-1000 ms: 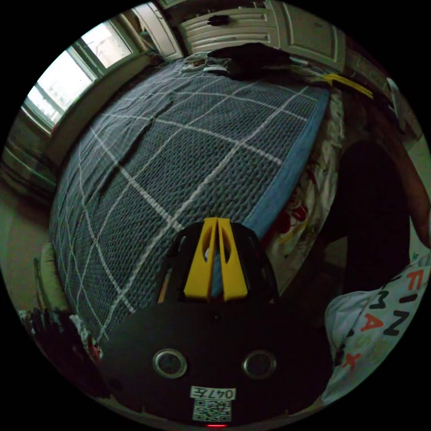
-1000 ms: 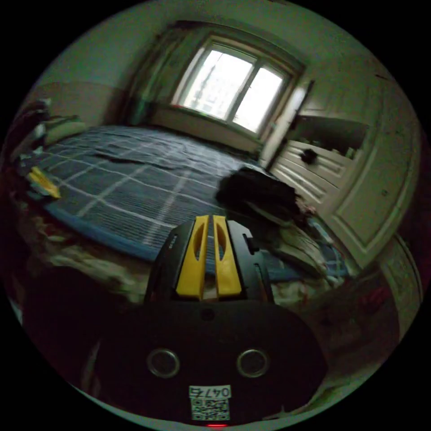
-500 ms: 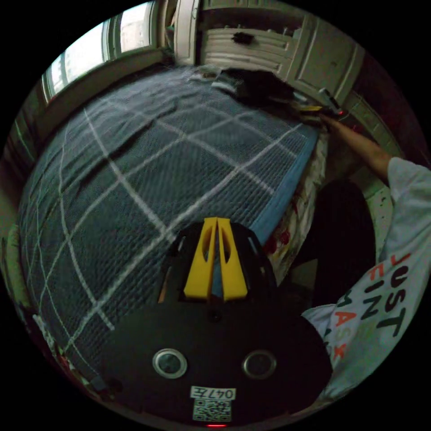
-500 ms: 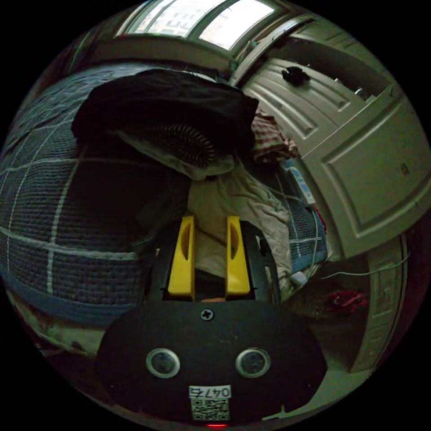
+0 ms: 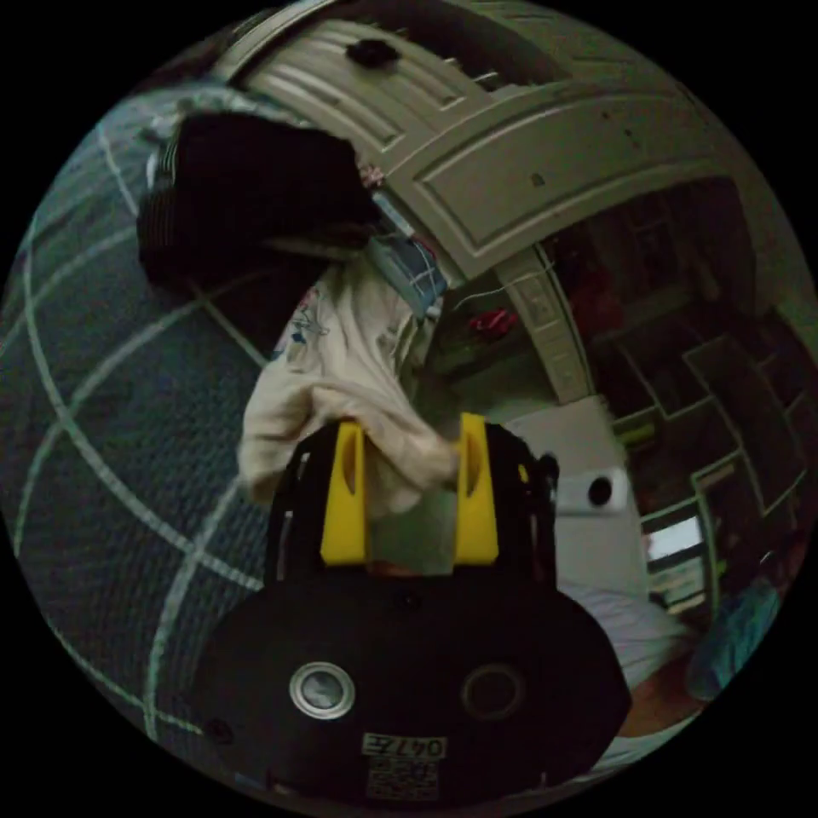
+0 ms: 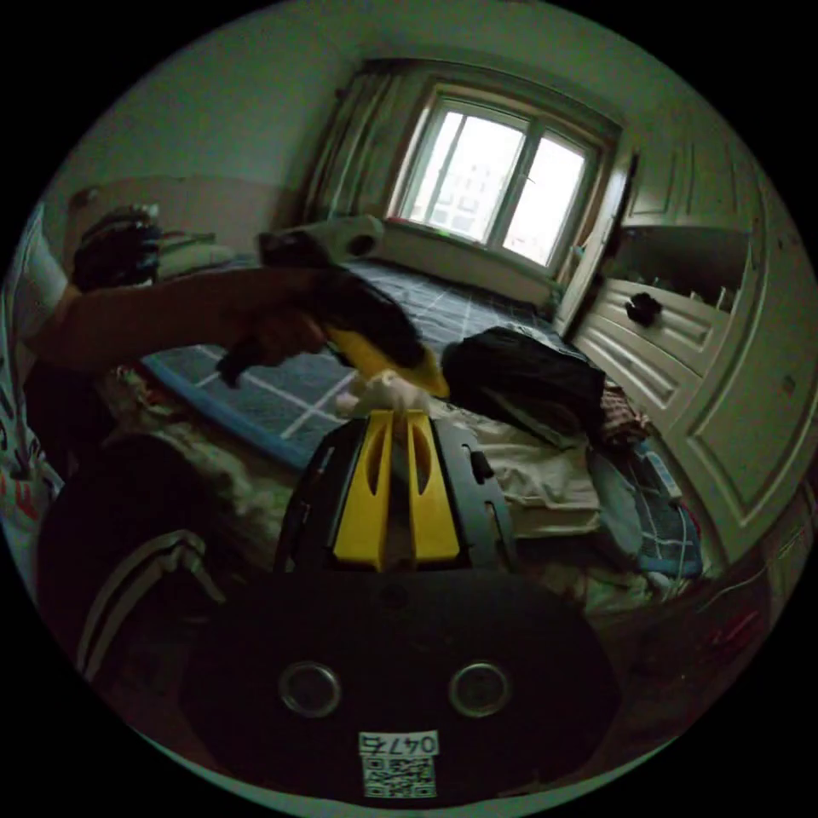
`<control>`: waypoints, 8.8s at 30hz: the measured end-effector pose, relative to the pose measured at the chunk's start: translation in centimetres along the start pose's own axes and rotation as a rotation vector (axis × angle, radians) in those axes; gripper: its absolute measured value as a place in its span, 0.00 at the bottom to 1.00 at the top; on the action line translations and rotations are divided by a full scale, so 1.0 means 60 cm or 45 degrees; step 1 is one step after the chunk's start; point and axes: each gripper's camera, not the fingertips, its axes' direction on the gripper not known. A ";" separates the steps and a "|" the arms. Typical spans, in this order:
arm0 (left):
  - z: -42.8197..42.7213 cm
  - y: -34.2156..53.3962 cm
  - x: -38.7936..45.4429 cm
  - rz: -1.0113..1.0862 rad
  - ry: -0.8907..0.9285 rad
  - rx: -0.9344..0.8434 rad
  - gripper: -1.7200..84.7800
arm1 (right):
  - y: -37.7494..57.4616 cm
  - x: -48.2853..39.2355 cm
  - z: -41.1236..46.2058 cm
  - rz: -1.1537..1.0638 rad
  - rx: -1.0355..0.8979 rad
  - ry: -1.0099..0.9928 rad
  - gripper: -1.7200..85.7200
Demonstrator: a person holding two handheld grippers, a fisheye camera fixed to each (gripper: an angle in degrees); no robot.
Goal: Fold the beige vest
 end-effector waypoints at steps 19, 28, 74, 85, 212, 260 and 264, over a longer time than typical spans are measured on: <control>-0.579 0.585 0.274 0.179 -0.916 0.506 0.01 | -0.287 -0.313 -0.079 -0.298 0.362 -0.694 0.20; -0.702 0.817 0.450 0.220 -1.133 0.958 0.01 | -0.397 -0.515 -0.169 -0.392 0.614 -0.513 0.13; -0.688 1.301 0.825 2.008 -0.143 0.018 0.01 | -0.631 -0.682 -0.100 -1.054 0.726 -2.195 0.16; -0.648 1.268 0.796 1.827 -0.287 0.035 0.01 | -0.625 -0.560 -0.121 -0.909 0.937 -1.962 0.02; -0.350 0.988 0.163 0.289 -1.566 -0.242 0.01 | -0.614 -0.498 0.353 -1.283 -0.536 -1.299 0.02; -0.701 0.667 0.394 0.151 -2.220 0.355 0.01 | -1.117 -0.174 0.021 -0.508 0.070 0.073 0.02; -0.679 0.627 0.439 0.403 -2.622 0.187 0.01 | -1.163 -0.175 -0.041 -0.561 0.278 0.206 0.02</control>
